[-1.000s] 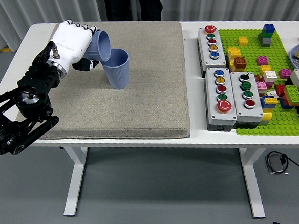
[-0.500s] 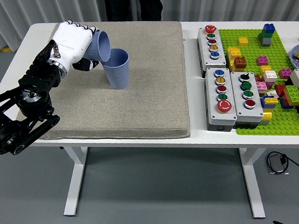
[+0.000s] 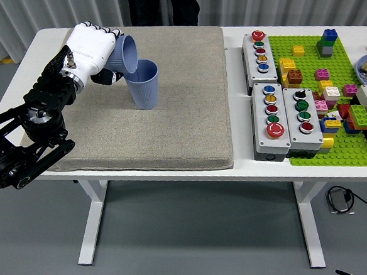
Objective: Pick cup pour cup place
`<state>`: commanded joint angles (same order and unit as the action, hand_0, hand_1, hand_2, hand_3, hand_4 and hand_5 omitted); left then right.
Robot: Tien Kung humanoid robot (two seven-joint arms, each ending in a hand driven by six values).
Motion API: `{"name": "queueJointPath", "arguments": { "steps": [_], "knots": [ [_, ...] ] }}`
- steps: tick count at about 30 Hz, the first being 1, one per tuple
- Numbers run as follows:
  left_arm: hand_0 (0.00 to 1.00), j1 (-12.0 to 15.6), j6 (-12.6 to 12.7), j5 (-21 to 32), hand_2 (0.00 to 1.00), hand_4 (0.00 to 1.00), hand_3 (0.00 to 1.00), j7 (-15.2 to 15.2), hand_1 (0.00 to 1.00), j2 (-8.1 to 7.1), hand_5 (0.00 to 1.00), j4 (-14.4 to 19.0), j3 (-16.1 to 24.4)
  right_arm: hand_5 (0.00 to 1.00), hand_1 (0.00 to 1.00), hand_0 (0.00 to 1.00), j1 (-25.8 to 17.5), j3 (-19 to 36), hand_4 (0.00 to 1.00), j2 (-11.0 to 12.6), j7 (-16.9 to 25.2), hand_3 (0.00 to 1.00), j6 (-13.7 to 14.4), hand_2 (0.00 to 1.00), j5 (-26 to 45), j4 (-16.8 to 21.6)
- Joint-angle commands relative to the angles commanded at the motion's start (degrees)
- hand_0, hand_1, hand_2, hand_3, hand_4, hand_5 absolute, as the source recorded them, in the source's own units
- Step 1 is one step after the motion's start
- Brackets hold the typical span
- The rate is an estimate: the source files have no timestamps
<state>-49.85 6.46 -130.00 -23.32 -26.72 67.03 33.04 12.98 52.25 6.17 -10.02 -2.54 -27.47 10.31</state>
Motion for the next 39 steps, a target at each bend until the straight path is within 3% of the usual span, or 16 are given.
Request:
{"name": "queueJointPath", "arguments": {
  "steps": [25,39],
  "knots": [
    [0.705,0.3,0.3,0.0,0.717,0.512,0.734,-0.3,0.664,0.13,0.002,-0.2,-0.2,0.119,0.653,0.657,-0.4,-0.1,0.444,-0.2,-0.1,0.645,0.0,0.671,-0.2,0.0],
    [0.708,-0.1,-1.3,0.0,0.719,0.512,0.734,-0.7,0.664,0.13,0.002,0.8,-0.8,0.120,0.653,0.658,-0.2,-0.2,0.445,-0.1,0.0,0.645,0.0,0.670,0.1,0.0]
  ]
}}
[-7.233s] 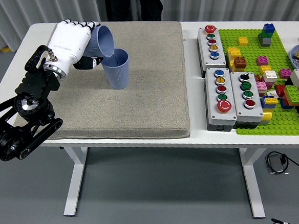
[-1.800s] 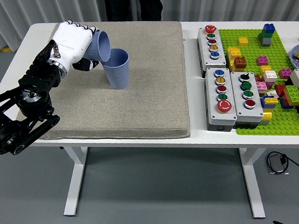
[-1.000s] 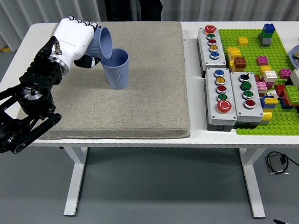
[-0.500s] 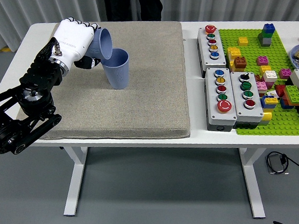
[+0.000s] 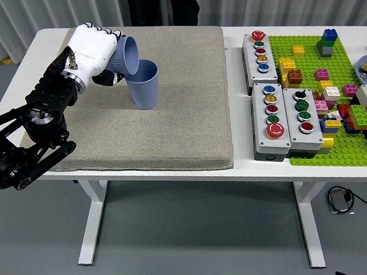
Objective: Pick cup pour cup place
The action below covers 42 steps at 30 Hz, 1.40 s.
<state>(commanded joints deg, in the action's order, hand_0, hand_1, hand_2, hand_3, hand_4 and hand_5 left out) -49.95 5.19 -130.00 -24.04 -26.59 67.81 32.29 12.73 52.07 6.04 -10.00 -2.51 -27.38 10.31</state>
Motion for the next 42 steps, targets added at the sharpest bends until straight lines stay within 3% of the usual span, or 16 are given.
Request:
{"name": "queueJointPath", "arguments": {
  "steps": [2,25,42],
  "knots": [
    [0.708,0.0,-0.8,0.0,0.719,0.512,0.734,-0.1,0.664,0.09,0.002,0.1,0.0,0.120,0.653,0.658,0.0,0.0,0.445,0.0,0.0,0.645,0.0,0.670,0.0,0.0],
    [0.725,-0.8,-0.2,0.0,0.723,0.494,0.730,-0.7,0.674,0.08,0.002,0.2,0.2,0.120,0.653,0.658,0.2,0.2,0.444,0.2,-0.1,0.645,0.0,0.668,-0.2,0.0],
    [0.733,-2.4,-2.0,0.0,0.724,0.470,0.725,-0.8,0.677,-0.34,0.002,0.3,-3.6,0.121,0.653,0.659,-0.1,0.1,0.445,0.1,0.0,0.645,0.0,0.669,0.0,0.0]
  ]
}}
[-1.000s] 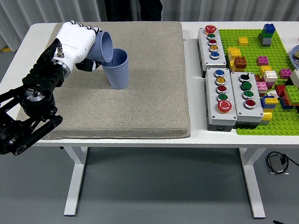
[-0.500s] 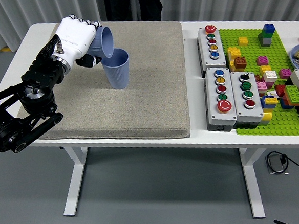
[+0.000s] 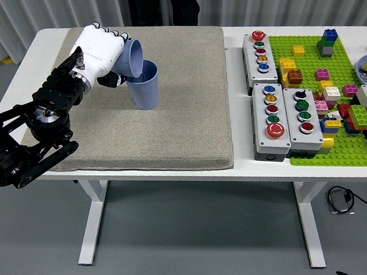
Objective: Pick cup pour cup place
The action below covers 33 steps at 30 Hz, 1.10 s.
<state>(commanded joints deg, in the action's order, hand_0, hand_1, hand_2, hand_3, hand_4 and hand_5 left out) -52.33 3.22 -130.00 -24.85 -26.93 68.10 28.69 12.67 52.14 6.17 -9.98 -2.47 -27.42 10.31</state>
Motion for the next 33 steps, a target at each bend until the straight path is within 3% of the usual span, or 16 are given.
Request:
{"name": "queueJointPath", "arguments": {
  "steps": [21,33],
  "knots": [
    [0.736,-0.3,1.3,0.0,0.733,0.447,0.723,-0.6,0.678,0.05,0.002,0.6,0.9,0.120,0.653,0.659,-0.2,-0.2,0.444,0.0,-0.1,0.645,0.0,0.668,0.1,0.0],
    [0.739,-2.7,-0.1,0.0,0.733,0.443,0.720,0.0,0.678,-0.24,0.002,0.6,-2.7,0.120,0.653,0.659,0.2,-0.4,0.444,0.3,0.1,0.644,0.1,0.668,0.6,0.0]
  ]
}}
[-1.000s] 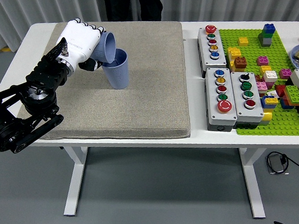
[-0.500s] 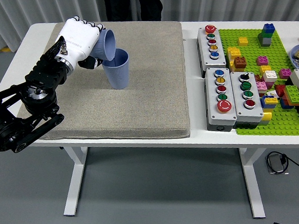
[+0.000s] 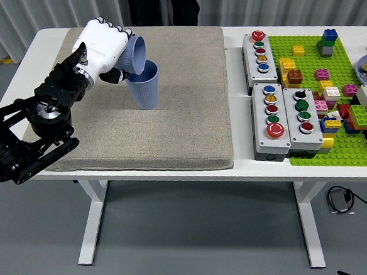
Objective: Pick cup pour cup place
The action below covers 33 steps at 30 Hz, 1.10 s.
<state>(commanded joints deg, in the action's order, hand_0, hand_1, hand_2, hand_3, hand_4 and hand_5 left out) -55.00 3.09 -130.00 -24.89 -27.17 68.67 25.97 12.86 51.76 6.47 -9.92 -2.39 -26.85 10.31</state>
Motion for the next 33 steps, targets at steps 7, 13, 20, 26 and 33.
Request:
{"name": "queueJointPath", "arguments": {
  "steps": [7,13,20,26,33],
  "knots": [
    [0.739,-0.1,0.3,0.0,0.733,0.440,0.720,-0.1,0.678,0.01,0.002,-0.1,0.6,0.120,0.653,0.659,0.0,0.1,0.444,0.0,0.0,0.645,0.0,0.669,0.0,0.0],
    [0.740,-0.1,0.4,0.0,0.732,0.438,0.719,-0.2,0.677,0.01,0.002,-0.1,0.9,0.121,0.653,0.659,0.0,0.1,0.444,0.0,0.0,0.644,0.0,0.668,0.0,0.0],
    [0.740,0.2,0.9,0.0,0.732,0.436,0.719,-0.3,0.677,0.09,0.002,-0.6,1.4,0.120,0.653,0.659,0.0,0.0,0.444,0.0,0.0,0.644,0.0,0.669,0.0,0.0],
    [0.737,0.9,3.5,0.0,0.727,0.438,0.718,-0.5,0.671,0.20,0.002,-0.8,3.1,0.120,0.653,0.659,-0.1,0.1,0.444,-0.1,0.0,0.644,0.1,0.668,-0.1,0.0],
    [0.720,2.2,9.4,0.0,0.715,0.446,0.718,-1.1,0.653,1.00,0.002,-2.7,9.5,0.121,0.653,0.659,-0.2,0.1,0.443,-0.3,-0.1,0.644,0.0,0.670,-0.9,0.0]
  ]
}}
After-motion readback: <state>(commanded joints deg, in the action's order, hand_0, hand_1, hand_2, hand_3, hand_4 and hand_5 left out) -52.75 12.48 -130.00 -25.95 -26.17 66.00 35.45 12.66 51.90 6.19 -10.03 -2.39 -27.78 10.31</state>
